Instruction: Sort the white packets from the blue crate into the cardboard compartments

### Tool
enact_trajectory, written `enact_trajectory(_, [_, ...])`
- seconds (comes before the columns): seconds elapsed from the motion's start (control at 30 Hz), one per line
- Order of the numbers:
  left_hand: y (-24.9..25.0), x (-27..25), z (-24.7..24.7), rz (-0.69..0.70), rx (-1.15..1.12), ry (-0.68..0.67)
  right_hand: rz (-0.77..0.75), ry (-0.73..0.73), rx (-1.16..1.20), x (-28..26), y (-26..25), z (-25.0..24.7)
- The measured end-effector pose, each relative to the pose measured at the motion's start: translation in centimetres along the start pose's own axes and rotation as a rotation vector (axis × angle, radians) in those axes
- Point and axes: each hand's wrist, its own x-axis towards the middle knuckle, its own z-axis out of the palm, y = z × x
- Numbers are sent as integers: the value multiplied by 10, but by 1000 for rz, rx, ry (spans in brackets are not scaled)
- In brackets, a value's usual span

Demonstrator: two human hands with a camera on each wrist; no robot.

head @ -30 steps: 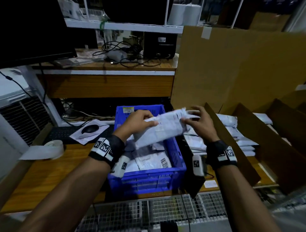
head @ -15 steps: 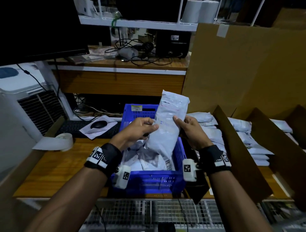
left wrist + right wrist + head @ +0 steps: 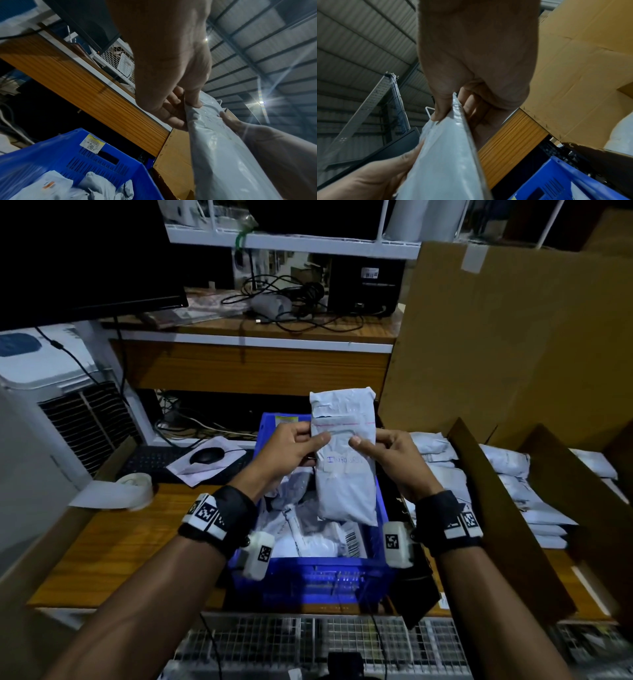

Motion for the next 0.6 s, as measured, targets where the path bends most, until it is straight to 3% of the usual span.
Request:
enact_trajectory(0.13, [-3,7,-1,-10,-32,1,27,-17,27,5,6,-3])
enact_trajectory(0.33, [-10,19,-3,-32,-57,39,151,-179,-62,11,18,-10])
enact_trajectory(0.6, [-20,38,-6,-83,-21,32,183,-160,-89,27,26,-23])
